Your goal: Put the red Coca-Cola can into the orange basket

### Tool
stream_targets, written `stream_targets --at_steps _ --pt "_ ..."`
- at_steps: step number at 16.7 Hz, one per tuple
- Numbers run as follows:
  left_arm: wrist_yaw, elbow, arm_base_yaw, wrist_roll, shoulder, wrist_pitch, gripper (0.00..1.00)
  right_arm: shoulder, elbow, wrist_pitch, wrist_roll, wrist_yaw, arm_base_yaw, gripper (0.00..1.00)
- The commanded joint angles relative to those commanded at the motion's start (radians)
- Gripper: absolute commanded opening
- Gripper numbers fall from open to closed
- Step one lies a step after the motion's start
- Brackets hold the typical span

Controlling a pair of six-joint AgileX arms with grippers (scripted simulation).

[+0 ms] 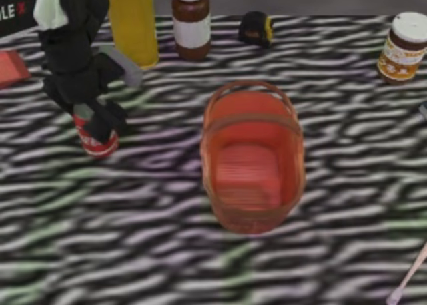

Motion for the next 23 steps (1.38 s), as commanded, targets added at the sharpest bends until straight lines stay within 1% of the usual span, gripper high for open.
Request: stream_targets --at_steps 2,3,5,7,9,11,19,21,23 --pt "0.008 -0.002 -0.002 -0.002 0.0 0.01 0.0 0.0 0.0 0.0 0.0 0.0 0.0 1.0" --pt "0.024 -0.007 -0.005 -0.008 -0.001 0.029 0.0 0.0 0.0 0.0 0.0 0.0 0.0 1.0" --pt "0.08 -0.022 -0.012 -0.029 -0.004 0.099 0.0 0.0 0.0 0.0 0.0 0.0 0.0 1.0" --pt "0.162 -0.046 -0.021 -0.062 -0.009 0.206 0.0 0.0 0.0 0.0 0.0 0.0 0.0 1.0" --pt "0.265 -0.079 -0.03 -0.107 -0.017 0.349 0.0 0.0 0.0 0.0 0.0 0.0 0.0 1.0" --pt "0.384 -0.12 -0.041 -0.16 -0.029 0.519 0.0 0.0 0.0 0.0 0.0 0.0 0.0 1.0" --pt "0.91 -0.336 -0.088 -0.407 -0.115 1.31 0.0 0.0 0.0 0.0 0.0 0.0 0.0 1.0" --pt "1.027 -0.388 -0.098 -0.462 -0.145 1.483 0.0 0.0 0.0 0.0 0.0 0.0 0.0 1.0" --pt "1.126 -0.432 -0.106 -0.507 -0.174 1.623 0.0 0.0 0.0 0.0 0.0 0.0 0.0 1.0"
